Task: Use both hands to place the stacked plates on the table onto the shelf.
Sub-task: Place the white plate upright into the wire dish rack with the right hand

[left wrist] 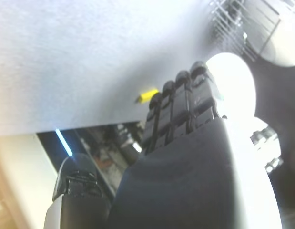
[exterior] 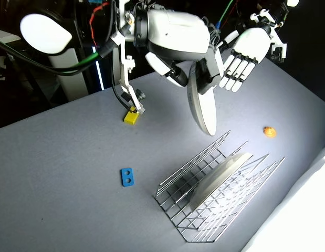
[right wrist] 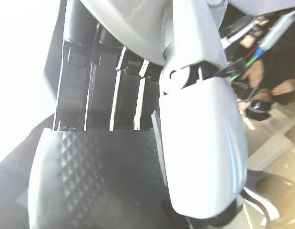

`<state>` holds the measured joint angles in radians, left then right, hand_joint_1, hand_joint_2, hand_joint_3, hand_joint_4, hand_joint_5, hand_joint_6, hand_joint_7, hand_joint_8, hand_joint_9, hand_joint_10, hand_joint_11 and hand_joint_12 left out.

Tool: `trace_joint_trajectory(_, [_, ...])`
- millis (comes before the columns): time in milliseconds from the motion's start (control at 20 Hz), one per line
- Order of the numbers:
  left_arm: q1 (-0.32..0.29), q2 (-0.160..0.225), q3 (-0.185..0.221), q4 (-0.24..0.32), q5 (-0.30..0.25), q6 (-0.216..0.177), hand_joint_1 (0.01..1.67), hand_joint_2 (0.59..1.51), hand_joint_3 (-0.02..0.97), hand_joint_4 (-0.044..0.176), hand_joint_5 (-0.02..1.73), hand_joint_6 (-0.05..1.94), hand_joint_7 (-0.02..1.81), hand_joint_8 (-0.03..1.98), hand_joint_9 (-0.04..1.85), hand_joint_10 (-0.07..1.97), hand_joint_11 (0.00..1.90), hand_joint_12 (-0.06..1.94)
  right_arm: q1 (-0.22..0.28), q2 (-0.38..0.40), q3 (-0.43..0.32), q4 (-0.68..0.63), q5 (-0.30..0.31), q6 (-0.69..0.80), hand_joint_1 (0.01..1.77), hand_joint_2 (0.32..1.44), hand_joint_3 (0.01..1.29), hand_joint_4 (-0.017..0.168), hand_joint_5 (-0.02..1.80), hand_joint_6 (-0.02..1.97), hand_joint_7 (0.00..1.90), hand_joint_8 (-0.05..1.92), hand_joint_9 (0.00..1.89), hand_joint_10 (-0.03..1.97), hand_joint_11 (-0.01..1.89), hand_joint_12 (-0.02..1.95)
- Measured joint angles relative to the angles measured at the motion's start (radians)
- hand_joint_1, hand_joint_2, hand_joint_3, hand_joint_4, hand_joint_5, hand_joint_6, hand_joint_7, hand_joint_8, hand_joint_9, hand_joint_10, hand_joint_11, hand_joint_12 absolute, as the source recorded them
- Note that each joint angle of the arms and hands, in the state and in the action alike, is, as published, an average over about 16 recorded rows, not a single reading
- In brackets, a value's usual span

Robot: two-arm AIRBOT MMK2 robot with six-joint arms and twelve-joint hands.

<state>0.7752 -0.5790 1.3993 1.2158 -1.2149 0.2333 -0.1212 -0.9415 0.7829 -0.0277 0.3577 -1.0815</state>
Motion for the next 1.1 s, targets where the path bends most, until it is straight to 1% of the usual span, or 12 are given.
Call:
trace_joint_trajectory(250, [-0.072, -0.001, -0.023, 0.068, -0.05, -0.001, 0.02, 1.149, 0.016, -0.002, 0.05, 0.0, 0.05, 0.01, 0.02, 0.01, 0.02, 0.01, 0.048, 0.015, 0.039, 0.091, -0.047, 0.048, 1.36, 0.97, 0.02, -0.004, 0.88, 1.01, 1.01, 0.9, 1.07, 0.92, 0.92, 1.1])
trace_joint_trajectory(450, [-0.117, 0.002, -0.045, 0.108, -0.085, -0.003, 0.02, 1.148, 0.016, -0.002, 0.05, 0.0, 0.05, 0.01, 0.02, 0.01, 0.02, 0.01, 0.067, 0.015, 0.082, 0.158, -0.086, 0.089, 1.36, 0.97, 0.02, -0.005, 0.88, 1.01, 1.01, 0.9, 1.08, 0.93, 0.92, 1.1])
trace_joint_trajectory(650, [-0.157, 0.007, -0.07, 0.137, -0.111, -0.007, 0.02, 1.148, 0.015, -0.002, 0.05, 0.0, 0.04, 0.01, 0.02, 0.01, 0.02, 0.01, 0.077, 0.009, 0.127, 0.224, -0.124, 0.118, 1.37, 0.97, 0.02, -0.007, 0.89, 0.99, 1.02, 0.87, 1.08, 0.93, 0.93, 1.09])
trace_joint_trajectory(900, [-0.182, 0.018, -0.105, 0.155, -0.13, -0.015, 0.02, 1.147, 0.016, -0.002, 0.04, 0.0, 0.04, 0.01, 0.02, 0.01, 0.02, 0.01, 0.08, -0.004, 0.174, 0.285, -0.166, 0.14, 1.37, 0.97, 0.02, -0.008, 0.9, 0.98, 1.02, 0.86, 1.1, 0.93, 0.94, 1.08])
trace_joint_trajectory(1100, [-0.186, 0.026, -0.129, 0.14, -0.126, -0.014, 0.02, 1.147, 0.016, -0.002, 0.03, 0.0, 0.03, 0.01, 0.02, 0.01, 0.02, 0.01, 0.081, -0.025, 0.212, 0.337, -0.196, 0.146, 1.37, 0.97, 0.02, -0.008, 0.9, 0.96, 1.03, 0.85, 1.11, 0.92, 0.94, 1.07])
